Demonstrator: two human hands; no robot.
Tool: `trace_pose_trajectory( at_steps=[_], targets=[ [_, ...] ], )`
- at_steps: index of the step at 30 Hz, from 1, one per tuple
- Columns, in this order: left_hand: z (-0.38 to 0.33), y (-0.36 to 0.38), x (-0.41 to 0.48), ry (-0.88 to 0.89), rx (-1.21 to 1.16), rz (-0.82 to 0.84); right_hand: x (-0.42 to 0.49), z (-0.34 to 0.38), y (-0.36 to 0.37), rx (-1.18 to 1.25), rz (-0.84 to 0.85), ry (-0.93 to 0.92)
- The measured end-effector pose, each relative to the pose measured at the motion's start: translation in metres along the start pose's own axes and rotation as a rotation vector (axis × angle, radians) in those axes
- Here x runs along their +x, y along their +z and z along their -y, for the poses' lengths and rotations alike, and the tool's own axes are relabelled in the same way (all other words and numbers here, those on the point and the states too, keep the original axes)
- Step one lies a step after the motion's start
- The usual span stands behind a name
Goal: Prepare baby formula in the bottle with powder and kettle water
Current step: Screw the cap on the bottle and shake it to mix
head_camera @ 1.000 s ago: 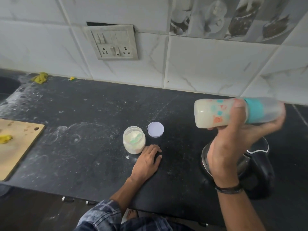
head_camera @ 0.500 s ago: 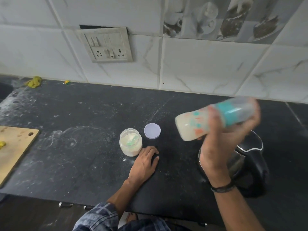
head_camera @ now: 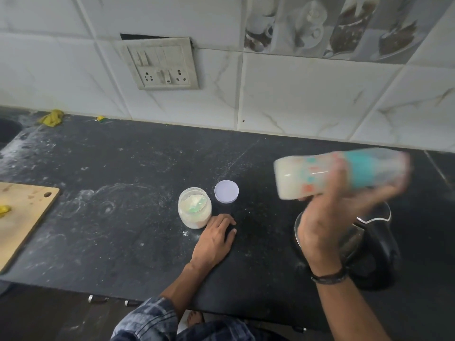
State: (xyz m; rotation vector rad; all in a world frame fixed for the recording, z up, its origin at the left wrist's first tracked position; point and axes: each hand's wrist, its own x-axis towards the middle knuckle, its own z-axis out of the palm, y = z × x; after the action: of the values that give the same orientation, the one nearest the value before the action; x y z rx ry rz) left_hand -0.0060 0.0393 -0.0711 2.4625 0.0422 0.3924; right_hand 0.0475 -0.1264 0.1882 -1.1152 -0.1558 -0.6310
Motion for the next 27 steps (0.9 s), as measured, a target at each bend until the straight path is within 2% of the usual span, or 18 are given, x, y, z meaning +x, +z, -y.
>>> trace_pose_trajectory(
  at_steps=[2, 7, 11, 14, 16, 17, 20, 21, 25, 27],
  targets=[
    [0.0, -0.001, -0.001, 0.001, 0.0, 0.006, -0.009, -0.004, 0.001, -0.06, 0.156, 0.097],
    [-0.002, -0.001, 0.0, -0.003, -0.003, -0.003, -0.006, 0.003, 0.002, 0.047, -0.118, 0.072],
    [-0.001, -0.002, -0.001, 0.0, -0.001, -0.001, -0.012, -0.006, 0.0, -0.073, 0.067, 0.153],
    [-0.002, -0.002, 0.0, 0.008, -0.006, -0.007, -0.012, 0.0, -0.005, -0.002, -0.122, 0.059],
    [-0.003, -0.001, 0.001, 0.003, -0.002, -0.013, -0.008, 0.001, -0.008, 0.03, -0.143, -0.008],
    [-0.002, -0.001, 0.001, 0.003, 0.002, -0.016, -0.007, -0.001, -0.008, 0.016, -0.104, -0.001],
    [0.0, -0.001, 0.0, 0.002, 0.004, -0.006, -0.012, -0.009, -0.008, -0.093, 0.17, 0.105],
    [0.0, -0.001, 0.0, 0.002, 0.003, -0.004, -0.013, -0.009, -0.008, -0.093, 0.169, 0.111],
    [-0.001, 0.0, 0.0, 0.004, -0.007, -0.006, -0.006, 0.002, -0.008, -0.019, -0.129, 0.044],
    [-0.001, 0.0, 0.0, 0.005, -0.002, -0.012, -0.002, -0.003, -0.008, -0.002, -0.123, 0.076]
  ],
)
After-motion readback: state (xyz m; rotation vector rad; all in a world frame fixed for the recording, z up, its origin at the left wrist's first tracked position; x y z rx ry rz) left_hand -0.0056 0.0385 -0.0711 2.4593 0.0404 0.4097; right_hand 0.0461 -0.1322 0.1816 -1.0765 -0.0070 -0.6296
